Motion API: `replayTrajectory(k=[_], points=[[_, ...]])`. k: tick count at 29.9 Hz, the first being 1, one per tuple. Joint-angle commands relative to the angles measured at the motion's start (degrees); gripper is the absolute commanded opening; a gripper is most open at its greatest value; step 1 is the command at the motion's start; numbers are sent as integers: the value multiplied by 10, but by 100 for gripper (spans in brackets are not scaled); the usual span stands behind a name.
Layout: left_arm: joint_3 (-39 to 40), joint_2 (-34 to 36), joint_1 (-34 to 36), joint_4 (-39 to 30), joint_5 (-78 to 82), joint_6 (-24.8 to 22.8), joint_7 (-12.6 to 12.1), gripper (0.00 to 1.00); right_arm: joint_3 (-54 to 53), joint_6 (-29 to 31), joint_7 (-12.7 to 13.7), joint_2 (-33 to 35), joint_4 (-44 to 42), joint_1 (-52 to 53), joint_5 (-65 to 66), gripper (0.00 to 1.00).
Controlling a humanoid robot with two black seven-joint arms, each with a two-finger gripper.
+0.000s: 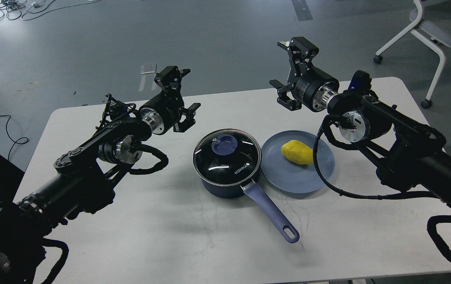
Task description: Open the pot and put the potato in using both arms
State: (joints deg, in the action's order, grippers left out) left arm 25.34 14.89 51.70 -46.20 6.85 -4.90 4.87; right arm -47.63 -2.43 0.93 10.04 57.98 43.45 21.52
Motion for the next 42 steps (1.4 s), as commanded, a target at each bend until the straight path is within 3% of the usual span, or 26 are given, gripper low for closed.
replayTrajectory(k=[1,42], points=[[33,11,-9,-6,1,-5,0,99,-10,1,4,2,5,-2,-2,100],[86,14,-37,-16,-23,-13,3,99,-28,-2,-4,29,42,-26,0,100]])
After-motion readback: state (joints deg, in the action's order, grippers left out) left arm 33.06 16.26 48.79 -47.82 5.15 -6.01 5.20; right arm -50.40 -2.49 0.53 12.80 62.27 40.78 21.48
